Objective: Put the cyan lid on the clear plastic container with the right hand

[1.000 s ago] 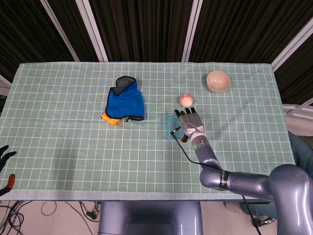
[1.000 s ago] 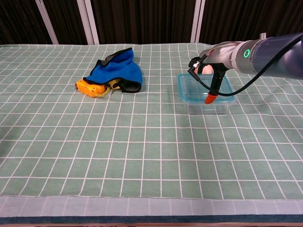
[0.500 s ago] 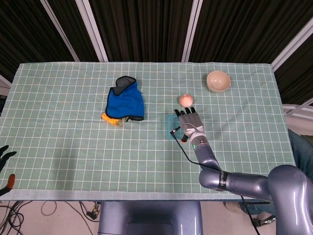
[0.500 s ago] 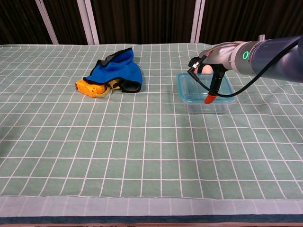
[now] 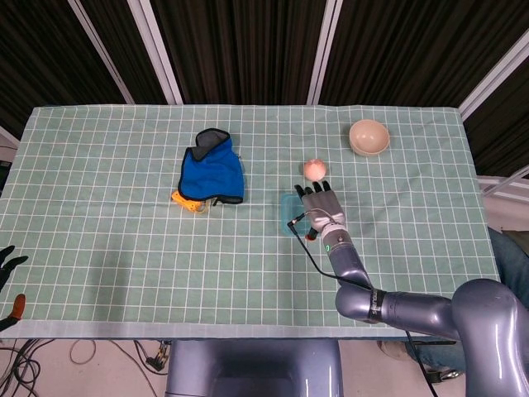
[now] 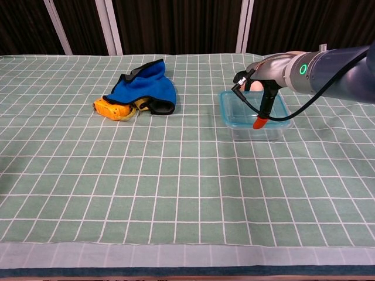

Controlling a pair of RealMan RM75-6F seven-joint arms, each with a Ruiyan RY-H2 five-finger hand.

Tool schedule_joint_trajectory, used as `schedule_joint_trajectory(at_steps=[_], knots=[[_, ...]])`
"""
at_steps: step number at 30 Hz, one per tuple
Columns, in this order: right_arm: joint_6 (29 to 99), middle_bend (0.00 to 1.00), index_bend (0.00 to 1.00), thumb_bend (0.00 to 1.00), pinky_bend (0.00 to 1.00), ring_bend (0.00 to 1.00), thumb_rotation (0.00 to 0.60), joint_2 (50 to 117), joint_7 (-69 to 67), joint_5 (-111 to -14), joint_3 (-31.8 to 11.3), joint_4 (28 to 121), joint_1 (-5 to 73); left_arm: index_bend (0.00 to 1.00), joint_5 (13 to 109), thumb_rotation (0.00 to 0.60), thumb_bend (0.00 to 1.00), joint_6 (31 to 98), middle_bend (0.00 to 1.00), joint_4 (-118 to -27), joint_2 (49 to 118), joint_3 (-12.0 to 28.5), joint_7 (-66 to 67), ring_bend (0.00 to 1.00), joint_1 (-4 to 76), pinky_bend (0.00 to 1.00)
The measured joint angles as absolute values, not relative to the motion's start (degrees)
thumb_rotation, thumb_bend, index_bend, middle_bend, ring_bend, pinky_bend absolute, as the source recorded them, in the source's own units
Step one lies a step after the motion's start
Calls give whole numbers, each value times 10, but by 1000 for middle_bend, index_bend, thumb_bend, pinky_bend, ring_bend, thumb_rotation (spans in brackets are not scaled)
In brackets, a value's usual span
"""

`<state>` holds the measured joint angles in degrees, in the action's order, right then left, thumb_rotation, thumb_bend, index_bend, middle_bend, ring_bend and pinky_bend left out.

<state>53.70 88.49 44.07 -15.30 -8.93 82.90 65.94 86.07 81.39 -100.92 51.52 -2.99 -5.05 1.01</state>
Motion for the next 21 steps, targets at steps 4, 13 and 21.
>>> schedule_joint_trajectory(at_steps=[4, 13, 21], knots=[[540, 272, 47, 240, 0, 0, 600, 884, 442, -154, -91, 831, 658, 145, 861, 600, 519, 814, 0, -1010, 515, -30, -50, 0, 10, 0], [539, 209, 46, 241, 0, 0, 600, 881, 448, -151, -93, 836, 657, 144, 861, 600, 519, 814, 0, -1010, 515, -30, -49, 0, 10, 0], [540, 122, 46, 241, 0, 0, 600, 879, 452, -147, -95, 839, 657, 144, 860, 600, 519, 813, 0, -1010, 515, -30, -48, 0, 10, 0]])
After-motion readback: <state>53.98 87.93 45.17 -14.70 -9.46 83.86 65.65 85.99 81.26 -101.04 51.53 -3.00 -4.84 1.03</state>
